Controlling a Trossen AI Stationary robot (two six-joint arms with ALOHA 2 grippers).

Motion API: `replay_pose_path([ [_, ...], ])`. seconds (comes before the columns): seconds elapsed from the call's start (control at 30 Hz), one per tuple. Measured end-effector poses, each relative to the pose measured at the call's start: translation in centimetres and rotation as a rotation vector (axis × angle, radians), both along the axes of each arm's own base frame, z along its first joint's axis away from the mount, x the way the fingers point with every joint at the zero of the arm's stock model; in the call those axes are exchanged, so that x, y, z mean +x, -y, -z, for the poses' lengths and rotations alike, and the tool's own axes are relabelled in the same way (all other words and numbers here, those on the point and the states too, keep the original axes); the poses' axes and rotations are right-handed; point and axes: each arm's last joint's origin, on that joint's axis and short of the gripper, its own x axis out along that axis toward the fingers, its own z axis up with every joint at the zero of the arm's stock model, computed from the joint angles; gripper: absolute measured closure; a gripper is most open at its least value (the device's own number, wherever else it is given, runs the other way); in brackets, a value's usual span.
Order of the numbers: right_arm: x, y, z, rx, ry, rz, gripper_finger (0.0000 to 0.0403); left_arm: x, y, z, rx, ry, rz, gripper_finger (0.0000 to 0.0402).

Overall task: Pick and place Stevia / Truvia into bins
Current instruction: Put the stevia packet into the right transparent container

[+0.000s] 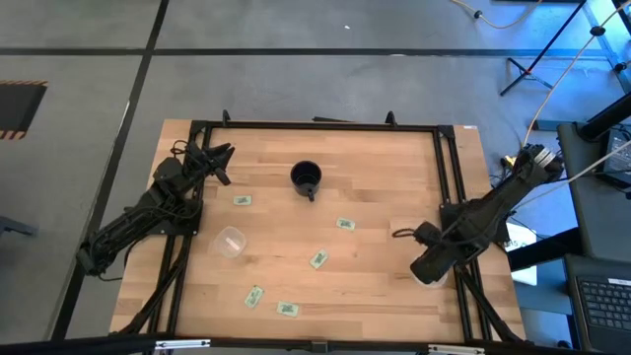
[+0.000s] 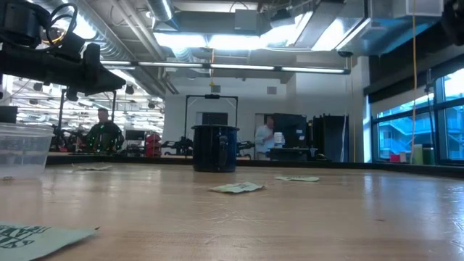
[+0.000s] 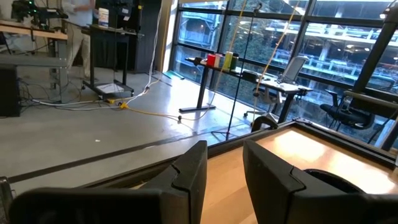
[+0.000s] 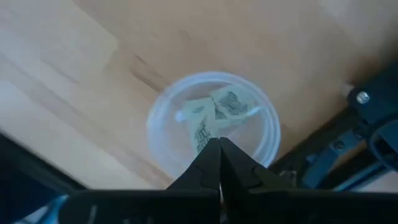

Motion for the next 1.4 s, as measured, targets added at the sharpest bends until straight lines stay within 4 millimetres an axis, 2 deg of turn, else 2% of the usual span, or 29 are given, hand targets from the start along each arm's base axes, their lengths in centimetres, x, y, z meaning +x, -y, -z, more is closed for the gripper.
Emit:
replay_pose_path([
  [0.2, 0.7, -0.9, 2.2, 0.026, -0.077, 0.02, 0.0403, 0.0, 0.0, 0.0, 0.0, 0.0, 0.0, 0.0302],
  [0.47, 1.1, -1.3, 3.5, 0.006, -0.101, 0.054, 0.0402, 0.0, 0.0, 0.0, 0.0, 0.0, 0.0, 0.0302],
  [0.67, 1.3, -1.5, 4.2, -0.015, -0.123, 0.055, 0.0383, 0.0, 0.0, 0.0, 0.0, 0.0, 0.0, 0.0302],
  [0.97, 1.3, -1.4, 4.4, -0.029, -0.138, 0.046, 0.0357, 0.0, 0.0, 0.0, 0.0, 0.0, 0.001, 0.0302],
  [1.23, 1.1, -1.5, 4.4, -0.007, -0.17, 0.046, 0.0304, 0.0, 0.0, 0.0, 0.0, 0.001, 0.001, 0.0302],
  [1.4, 1.0, -1.2, 3.5, 0.032, -0.178, 0.057, 0.0289, 0.0, 0.0, 0.0, 0.0, 0.001, 0.001, 0.0302],
])
